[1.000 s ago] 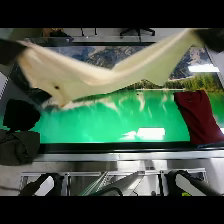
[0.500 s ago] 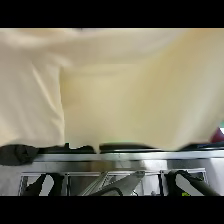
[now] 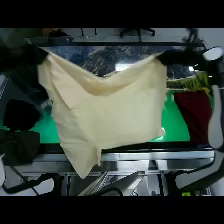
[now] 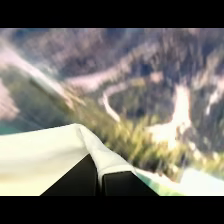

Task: Fold the shirts.

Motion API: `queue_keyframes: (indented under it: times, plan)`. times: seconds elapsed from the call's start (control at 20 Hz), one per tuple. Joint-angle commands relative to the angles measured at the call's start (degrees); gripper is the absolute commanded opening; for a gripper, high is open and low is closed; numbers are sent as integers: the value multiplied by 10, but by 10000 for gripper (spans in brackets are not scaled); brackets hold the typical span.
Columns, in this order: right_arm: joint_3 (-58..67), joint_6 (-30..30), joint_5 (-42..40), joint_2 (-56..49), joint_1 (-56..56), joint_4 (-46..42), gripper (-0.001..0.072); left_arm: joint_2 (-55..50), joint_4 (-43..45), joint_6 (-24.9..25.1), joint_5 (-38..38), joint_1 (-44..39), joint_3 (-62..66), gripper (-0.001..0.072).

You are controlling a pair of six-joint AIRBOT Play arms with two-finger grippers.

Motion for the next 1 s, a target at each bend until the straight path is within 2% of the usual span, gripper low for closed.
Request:
queue_keyframes:
  times: [0.0,0.1,0.2,0.3,0.45,0.55,0.7,0.95]
  plan:
    - [-10,15,-69,-124,10,-26,15,-196,46,-17,3,-20,55,15]
    - [13,18,-102,-160,6,-23,15,-277,47,-31,-21,-21,139,15]
    - [61,36,-97,-186,0,-23,15,-324,50,-50,-38,-21,219,15]
    - [108,39,-67,-196,-10,-23,15,-341,98,-98,-54,-21,272,15]
    - [125,40,-7,-183,-26,-33,16,-309,184,-132,-71,-19,247,15]
    - [125,60,47,-175,-35,-59,16,-283,221,-139,-81,-13,221,15]
    - [123,76,109,-176,-40,-98,16,-277,228,-139,-116,-10,219,15]
    - [85,73,92,-179,-26,-112,16,-302,253,-140,-121,-42,219,15]
